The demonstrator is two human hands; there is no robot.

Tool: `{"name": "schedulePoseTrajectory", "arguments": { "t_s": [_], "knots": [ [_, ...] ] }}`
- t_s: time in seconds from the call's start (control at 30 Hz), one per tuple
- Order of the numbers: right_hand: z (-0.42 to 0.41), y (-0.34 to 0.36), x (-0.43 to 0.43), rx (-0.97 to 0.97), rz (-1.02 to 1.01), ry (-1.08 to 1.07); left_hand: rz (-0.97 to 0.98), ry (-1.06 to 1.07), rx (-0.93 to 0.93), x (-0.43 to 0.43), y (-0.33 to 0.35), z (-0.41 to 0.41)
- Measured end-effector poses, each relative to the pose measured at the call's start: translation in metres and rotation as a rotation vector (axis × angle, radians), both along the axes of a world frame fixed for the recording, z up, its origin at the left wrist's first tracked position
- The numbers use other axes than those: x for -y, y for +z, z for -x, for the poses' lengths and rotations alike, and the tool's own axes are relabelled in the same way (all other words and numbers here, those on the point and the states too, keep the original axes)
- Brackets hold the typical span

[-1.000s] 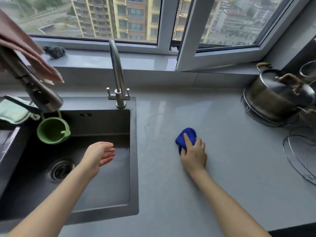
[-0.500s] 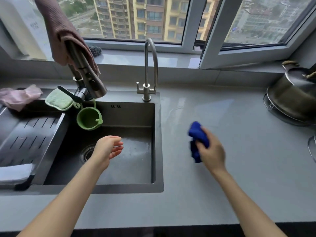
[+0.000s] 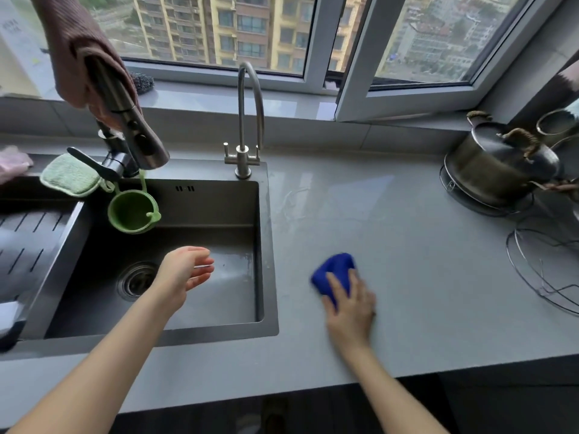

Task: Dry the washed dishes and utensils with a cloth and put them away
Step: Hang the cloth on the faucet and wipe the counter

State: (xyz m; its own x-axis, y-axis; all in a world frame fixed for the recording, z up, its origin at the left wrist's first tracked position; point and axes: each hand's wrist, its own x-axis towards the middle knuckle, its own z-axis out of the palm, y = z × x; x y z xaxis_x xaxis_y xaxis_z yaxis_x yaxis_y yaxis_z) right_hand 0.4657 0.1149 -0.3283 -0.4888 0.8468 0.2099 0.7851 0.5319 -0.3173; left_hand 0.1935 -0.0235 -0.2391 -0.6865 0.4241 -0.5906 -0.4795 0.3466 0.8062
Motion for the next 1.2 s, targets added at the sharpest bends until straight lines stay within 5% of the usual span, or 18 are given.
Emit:
{"name": "schedulePoseTrajectory", "arguments": {
  "t_s": [0.27, 0.4, 0.5, 0.6, 0.7, 0.8, 0.97, 1.2],
  "knots": [
    [0.132, 0.023, 0.102, -0.064, 0.284, 0.626, -0.005, 0.032, -0.067, 0.011, 0.014, 0.011],
    [0.104, 0.036, 0.064, -0.508, 0.227, 0.322, -0.007, 0.018, -0.08, -0.001, 0.018, 0.022],
    [0.051, 0.058, -0.009, -0.612, 0.149, 0.013, -0.019, -0.006, -0.065, -0.02, 0.017, 0.025],
    [-0.018, 0.055, -0.09, -0.515, 0.079, -0.312, -0.015, -0.038, -0.054, -0.045, 0.013, 0.025],
    [-0.074, 0.028, -0.145, -0.099, 0.163, -0.572, 0.0, -0.044, -0.038, -0.073, 0.005, 0.027],
    [-0.086, 0.011, -0.179, 0.163, 0.153, -0.606, 0.031, -0.047, -0.061, -0.098, -0.005, 0.033],
    [-0.003, 0.006, -0.224, 0.114, 0.065, -0.422, 0.105, -0.038, -0.064, -0.127, -0.023, 0.043],
    [0.161, -0.008, -0.105, -0.055, -0.093, 0.227, 0.131, 0.118, -0.126, -0.141, -0.023, 0.067]
  ]
}}
